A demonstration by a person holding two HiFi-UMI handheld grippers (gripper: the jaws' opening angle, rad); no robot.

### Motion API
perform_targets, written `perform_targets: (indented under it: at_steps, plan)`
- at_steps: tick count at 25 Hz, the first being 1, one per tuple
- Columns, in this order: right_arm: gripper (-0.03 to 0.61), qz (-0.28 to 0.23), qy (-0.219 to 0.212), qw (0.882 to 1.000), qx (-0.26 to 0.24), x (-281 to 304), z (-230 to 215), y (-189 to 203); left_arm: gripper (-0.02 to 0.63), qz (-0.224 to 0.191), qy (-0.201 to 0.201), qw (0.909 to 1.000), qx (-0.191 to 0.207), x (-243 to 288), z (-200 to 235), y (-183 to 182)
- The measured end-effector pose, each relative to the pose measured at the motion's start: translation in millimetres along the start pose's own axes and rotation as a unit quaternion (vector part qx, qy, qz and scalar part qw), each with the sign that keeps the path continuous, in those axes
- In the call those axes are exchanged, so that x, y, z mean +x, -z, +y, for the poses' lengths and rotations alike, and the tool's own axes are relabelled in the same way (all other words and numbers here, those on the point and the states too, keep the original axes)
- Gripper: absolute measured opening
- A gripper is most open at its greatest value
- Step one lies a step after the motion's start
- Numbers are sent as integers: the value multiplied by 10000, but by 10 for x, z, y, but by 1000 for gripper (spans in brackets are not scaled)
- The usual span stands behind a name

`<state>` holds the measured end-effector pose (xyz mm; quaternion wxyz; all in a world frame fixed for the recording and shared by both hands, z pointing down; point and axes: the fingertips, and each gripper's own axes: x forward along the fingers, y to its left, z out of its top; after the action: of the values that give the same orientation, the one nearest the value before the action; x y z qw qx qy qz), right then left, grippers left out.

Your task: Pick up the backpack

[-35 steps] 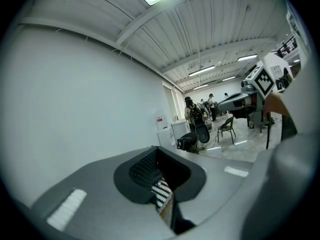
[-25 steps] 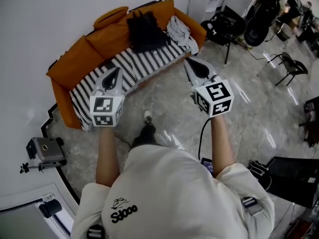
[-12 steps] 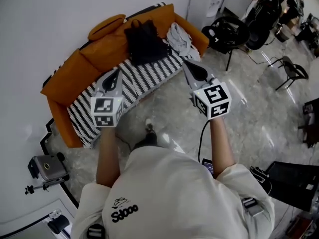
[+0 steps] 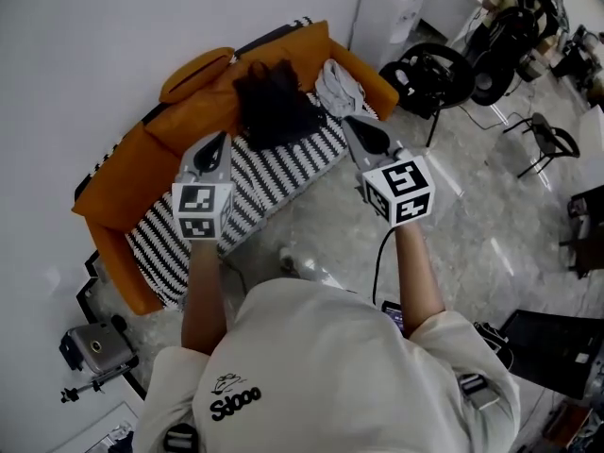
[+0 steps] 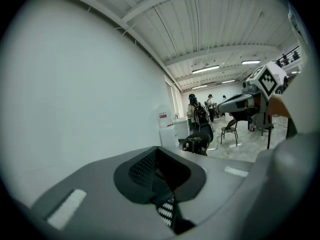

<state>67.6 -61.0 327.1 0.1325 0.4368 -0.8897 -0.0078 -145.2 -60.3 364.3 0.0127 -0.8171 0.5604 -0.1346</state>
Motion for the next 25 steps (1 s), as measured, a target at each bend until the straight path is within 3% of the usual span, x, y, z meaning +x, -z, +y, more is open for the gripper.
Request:
perform_targets:
  at_steps: [15, 25]
  plan:
    - [3, 211, -164, 9996, 21, 1140, -103, -36, 11, 21, 378, 9993, 52, 851, 547, 101]
    - [3, 585, -399, 9973, 207, 1798, -360, 256, 12, 567, 244, 9978, -245, 1465, 848, 451]
